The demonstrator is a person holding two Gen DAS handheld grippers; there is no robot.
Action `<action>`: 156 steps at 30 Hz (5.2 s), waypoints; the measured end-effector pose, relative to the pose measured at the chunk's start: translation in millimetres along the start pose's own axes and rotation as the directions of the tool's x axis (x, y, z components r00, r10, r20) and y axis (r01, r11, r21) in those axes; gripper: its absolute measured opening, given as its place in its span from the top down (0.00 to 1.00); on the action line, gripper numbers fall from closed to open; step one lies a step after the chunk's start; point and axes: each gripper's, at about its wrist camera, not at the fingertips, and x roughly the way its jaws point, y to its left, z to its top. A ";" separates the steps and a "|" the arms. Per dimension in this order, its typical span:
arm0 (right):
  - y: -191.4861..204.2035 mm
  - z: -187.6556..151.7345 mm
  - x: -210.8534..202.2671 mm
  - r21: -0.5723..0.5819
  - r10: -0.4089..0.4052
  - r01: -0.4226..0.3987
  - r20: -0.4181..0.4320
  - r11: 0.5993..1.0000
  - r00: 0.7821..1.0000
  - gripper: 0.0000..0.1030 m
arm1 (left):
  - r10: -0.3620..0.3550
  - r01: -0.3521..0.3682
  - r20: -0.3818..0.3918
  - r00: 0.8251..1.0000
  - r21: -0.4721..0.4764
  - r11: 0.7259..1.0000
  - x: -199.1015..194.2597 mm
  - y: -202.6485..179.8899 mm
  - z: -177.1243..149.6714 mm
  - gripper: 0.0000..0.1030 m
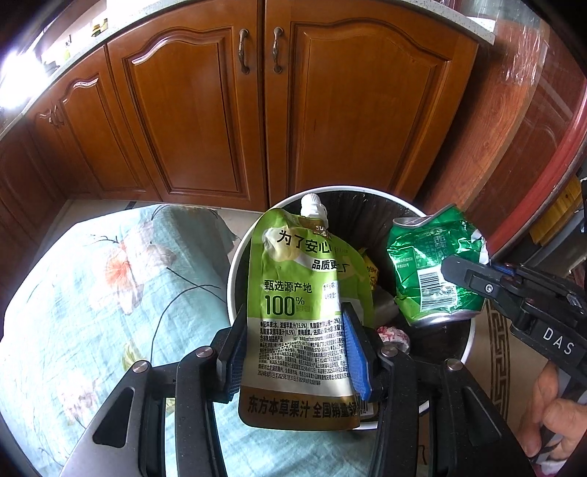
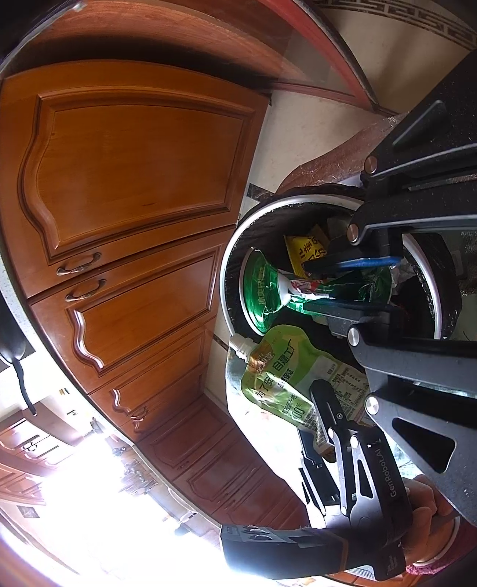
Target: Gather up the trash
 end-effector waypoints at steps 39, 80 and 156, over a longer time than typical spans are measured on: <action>54.7 -94.9 -82.3 0.107 0.124 -0.143 0.165 0.984 0.978 0.09 | 0.085 -0.006 0.296 0.951 -0.258 0.966 -150.8 43.7 -168.8 0.23; 131.4 -195.5 -161.3 -0.115 -0.131 0.229 0.547 0.967 0.827 0.00 | 0.356 -0.244 0.560 0.748 -0.267 0.932 -227.0 11.5 -322.9 0.01; 138.0 -191.8 -161.4 -0.161 -0.061 0.173 0.537 0.972 0.842 0.00 | 0.334 -0.220 0.578 0.745 -0.260 0.940 -228.3 32.2 -328.7 0.01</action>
